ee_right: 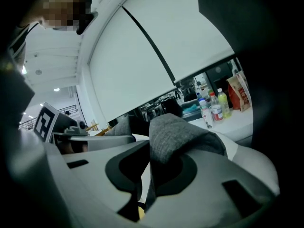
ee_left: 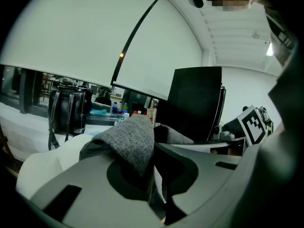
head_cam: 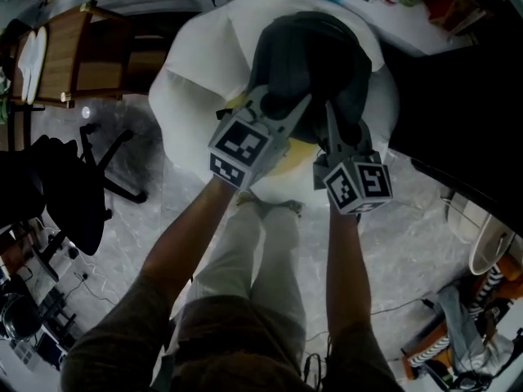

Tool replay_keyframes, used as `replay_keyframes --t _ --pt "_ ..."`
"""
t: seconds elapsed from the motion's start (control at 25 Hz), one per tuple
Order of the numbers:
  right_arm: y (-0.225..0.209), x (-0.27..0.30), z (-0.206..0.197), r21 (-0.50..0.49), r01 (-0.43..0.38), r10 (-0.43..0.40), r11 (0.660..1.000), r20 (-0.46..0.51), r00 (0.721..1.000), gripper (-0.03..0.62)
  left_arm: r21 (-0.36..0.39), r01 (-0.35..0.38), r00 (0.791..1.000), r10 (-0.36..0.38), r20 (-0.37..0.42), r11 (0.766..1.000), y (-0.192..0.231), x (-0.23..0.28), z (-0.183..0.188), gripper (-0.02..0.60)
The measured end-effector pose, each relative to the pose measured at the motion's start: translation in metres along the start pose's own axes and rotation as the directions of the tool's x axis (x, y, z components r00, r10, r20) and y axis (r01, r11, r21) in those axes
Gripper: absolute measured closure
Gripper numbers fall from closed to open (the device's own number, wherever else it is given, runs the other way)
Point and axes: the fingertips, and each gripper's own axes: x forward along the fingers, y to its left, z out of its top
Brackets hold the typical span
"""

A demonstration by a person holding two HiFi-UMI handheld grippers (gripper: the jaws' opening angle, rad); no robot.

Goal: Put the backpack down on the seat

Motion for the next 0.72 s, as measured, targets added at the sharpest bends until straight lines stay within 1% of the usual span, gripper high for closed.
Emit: replay_keyframes --t 0.24,0.32,0.4,0.52,0.6,0.68,0.72 --pt "0.001 0.004 -0.019 0.019 -0.002 0.002 1.000 -0.003 1.000 0.549 -0.009 -0.001 1.000 0.001 -0.004 1.000 0.003 0.003 -0.016 0.543" --pt "-0.002 0.003 -0.023 0.016 0.019 -0.018 1.000 -0.014 1.000 0.523 -0.019 -0.012 1.000 0.012 -0.011 1.000 0.004 0.003 -0.021 0.529" --pt "-0.006 0.000 -0.025 0.013 0.049 -0.048 0.999 -0.026 0.999 0.493 -0.031 -0.031 0.999 0.031 -0.024 0.999 0.006 0.001 -0.027 0.499" --pt "-0.009 -0.004 -0.027 0.028 0.064 -0.063 0.998 -0.035 0.997 0.430 -0.059 -0.051 0.998 0.048 -0.046 0.997 0.008 -0.001 -0.035 0.404" --pt "-0.010 -0.006 -0.028 0.036 0.074 -0.072 0.997 -0.036 0.997 0.392 -0.070 -0.058 0.997 0.054 -0.057 0.996 0.008 -0.002 -0.039 0.360" --pt "-0.013 -0.009 -0.028 0.043 0.101 -0.100 0.994 -0.031 0.995 0.352 -0.078 -0.075 0.996 0.071 -0.062 0.994 0.009 -0.004 -0.042 0.336" --pt "-0.015 -0.011 -0.029 0.045 0.121 -0.120 0.992 -0.028 0.992 0.331 -0.085 -0.088 0.994 0.083 -0.064 0.992 0.010 -0.005 -0.044 0.315"
